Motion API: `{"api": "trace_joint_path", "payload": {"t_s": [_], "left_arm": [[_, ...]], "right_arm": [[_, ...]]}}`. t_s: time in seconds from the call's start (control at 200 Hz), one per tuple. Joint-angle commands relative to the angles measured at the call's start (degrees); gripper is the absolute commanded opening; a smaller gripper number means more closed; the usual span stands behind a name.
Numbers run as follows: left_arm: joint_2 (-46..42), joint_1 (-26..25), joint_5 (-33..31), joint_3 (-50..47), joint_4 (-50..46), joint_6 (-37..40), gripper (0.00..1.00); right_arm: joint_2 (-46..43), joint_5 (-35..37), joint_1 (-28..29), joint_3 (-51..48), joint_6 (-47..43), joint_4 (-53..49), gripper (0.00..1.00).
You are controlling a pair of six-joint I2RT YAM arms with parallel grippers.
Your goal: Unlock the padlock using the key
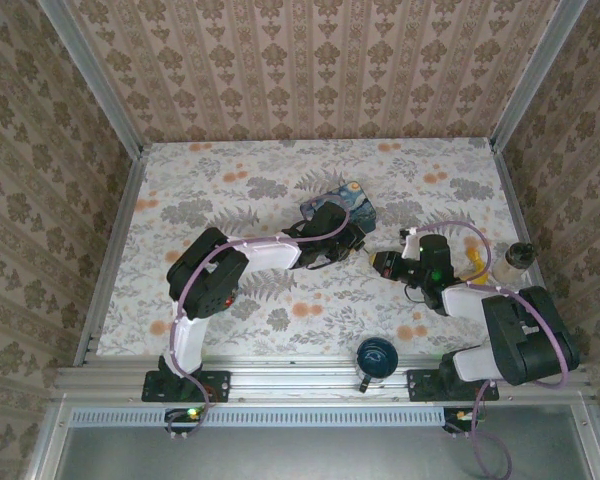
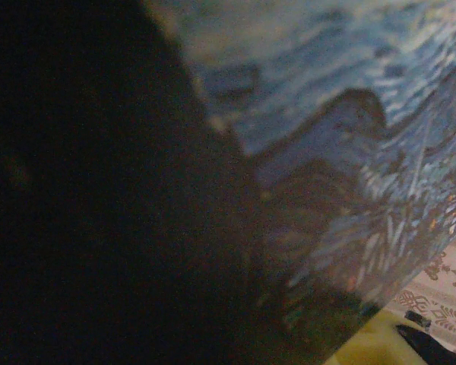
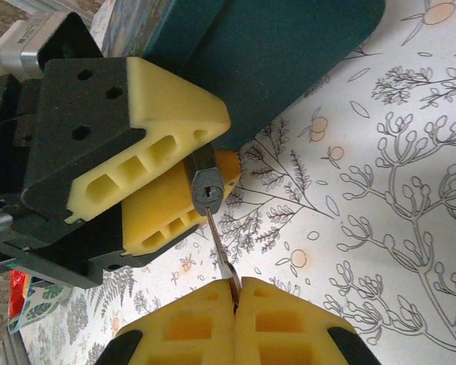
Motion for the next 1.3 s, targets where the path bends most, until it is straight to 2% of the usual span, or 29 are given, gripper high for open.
{"api": "trace_joint_path", "payload": {"t_s": [0.0,0.485,1.295], "left_arm": [[0.43,0.60,2.61,-0.90,-0.75,-4.20,0.00],[0.78,0.63,3.13,-0.80,-0.54,-4.26,0.00],[1.28,0.64,3.40,-0.54,-0.30,-4.53,0.00]], "right_arm": [[0.44,-0.44,0.55,0.42,0.00,1.66,0.00],[3.70,0.68,0.79,1.63,0.66,3.01,0.00],[1.20,1.60,0.81,2.09,0.04,1.29,0.00]]}}
